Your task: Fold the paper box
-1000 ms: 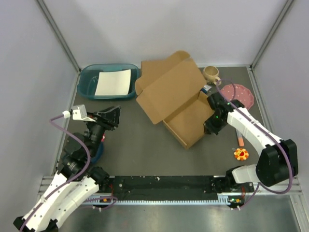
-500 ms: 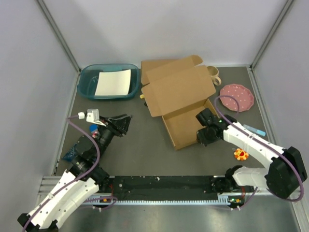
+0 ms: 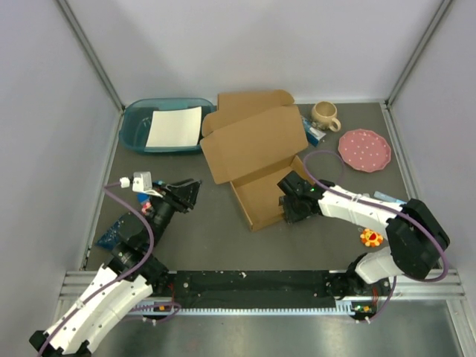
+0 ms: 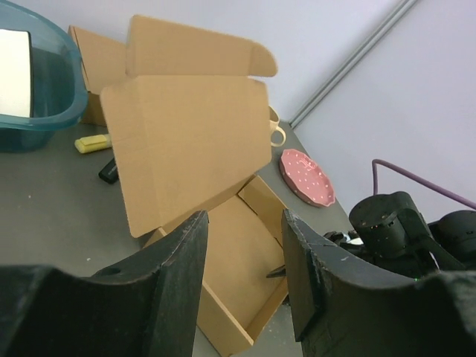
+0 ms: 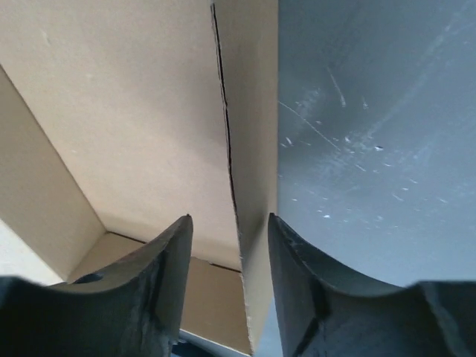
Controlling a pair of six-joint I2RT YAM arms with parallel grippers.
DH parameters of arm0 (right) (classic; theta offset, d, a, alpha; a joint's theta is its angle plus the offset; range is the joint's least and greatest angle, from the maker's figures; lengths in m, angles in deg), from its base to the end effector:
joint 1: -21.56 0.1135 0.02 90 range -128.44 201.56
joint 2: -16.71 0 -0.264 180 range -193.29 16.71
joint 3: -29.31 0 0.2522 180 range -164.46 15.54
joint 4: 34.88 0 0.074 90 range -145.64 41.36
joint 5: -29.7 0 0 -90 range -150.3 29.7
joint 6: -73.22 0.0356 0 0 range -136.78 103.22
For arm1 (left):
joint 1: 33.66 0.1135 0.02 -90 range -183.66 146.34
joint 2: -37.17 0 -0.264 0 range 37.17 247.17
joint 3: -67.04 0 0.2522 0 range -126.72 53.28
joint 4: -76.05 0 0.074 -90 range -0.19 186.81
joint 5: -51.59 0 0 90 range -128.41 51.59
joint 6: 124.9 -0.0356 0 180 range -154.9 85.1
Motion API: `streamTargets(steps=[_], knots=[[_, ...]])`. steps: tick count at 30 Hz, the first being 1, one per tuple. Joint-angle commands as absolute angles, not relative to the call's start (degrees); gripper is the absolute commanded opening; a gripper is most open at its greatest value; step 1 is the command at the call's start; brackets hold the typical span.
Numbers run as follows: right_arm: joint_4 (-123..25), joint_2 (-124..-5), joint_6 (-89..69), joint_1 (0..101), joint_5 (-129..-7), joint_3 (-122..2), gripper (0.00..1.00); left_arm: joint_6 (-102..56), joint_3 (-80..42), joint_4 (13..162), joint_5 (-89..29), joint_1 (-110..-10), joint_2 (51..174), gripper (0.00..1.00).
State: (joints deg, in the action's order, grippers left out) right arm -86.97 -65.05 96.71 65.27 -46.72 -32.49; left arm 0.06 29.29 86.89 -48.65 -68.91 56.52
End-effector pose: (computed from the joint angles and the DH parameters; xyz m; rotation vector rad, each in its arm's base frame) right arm 0.1884 0.1686 0.1854 1.6599 2.2873 0.3710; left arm 0.1003 -0.0631 0.2949 -0.1489 1.4934 -0.8706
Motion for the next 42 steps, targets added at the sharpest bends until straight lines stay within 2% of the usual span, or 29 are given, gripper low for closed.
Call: streamTargets(steps=[1, 7, 8, 11, 19, 24, 27, 30, 32, 38, 42], knots=[[-83.8, -63.5, 100.4, 65.9, -44.0, -33.5, 0.50, -1.2, 29.4, 85.6, -51.0, -68.8, 55.5, 0.50], [-85.1, -58.9, 91.6, 65.9, -45.0, -33.3, 0.71, -2.0, 28.2, 85.2, -50.5, -68.8, 57.6, 0.50], [-86.6, -58.4, 87.4, 65.9, -45.1, -33.8, 0.77, -2.2, 28.1, 85.3, -50.6, -68.8, 57.8, 0.50], [-91.8, -56.1, 79.9, 66.1, -45.4, -35.2, 0.84, -3.6, 26.9, 85.9, -51.4, -68.8, 58.9, 0.50], [-96.5, -46.2, 65.3, 68.3, -41.6, -31.1, 0.84, -6.1, 24.6, 88.1, -53.9, -68.8, 60.7, 0.51], [-98.3, -36.1, 47.8, 74.9, -31.3, -34.3, 0.83, -9.4, 20.9, 99.4, -66.5, -68.8, 61.6, 0.55], [-95.9, -33.8, 40.4, 75.6, -29.8, -34.6, 0.83, -10.3, 18.7, 107.6, -72.1, -68.8, 65.9, 0.58], [-91.6, -33.4, 34.6, 75.6, -30.3, -34.6, 0.84, -3.9, 16.5, 114.9, -77.9, -68.0, 73.8, 0.64], [-86.6, -33.5, 29.7, 75.6, -32.7, -34.2, 0.84, -1.2, 15.2, 115.5, -78.1, -67.1, 77.1, 0.69], [-77.0, -33.1, 18.3, 75.6, -40.4, -34.8, 0.84, 0.9, 4.0, 115.6, -75.8, -59.5, 97.2, 0.70], [-71.5, -28.7, 13.8, 75.6, -43.7, -32.1, 0.82, 3.5, 4.6, 109.1, -64.2, -49.9, 101.8, 0.62]])
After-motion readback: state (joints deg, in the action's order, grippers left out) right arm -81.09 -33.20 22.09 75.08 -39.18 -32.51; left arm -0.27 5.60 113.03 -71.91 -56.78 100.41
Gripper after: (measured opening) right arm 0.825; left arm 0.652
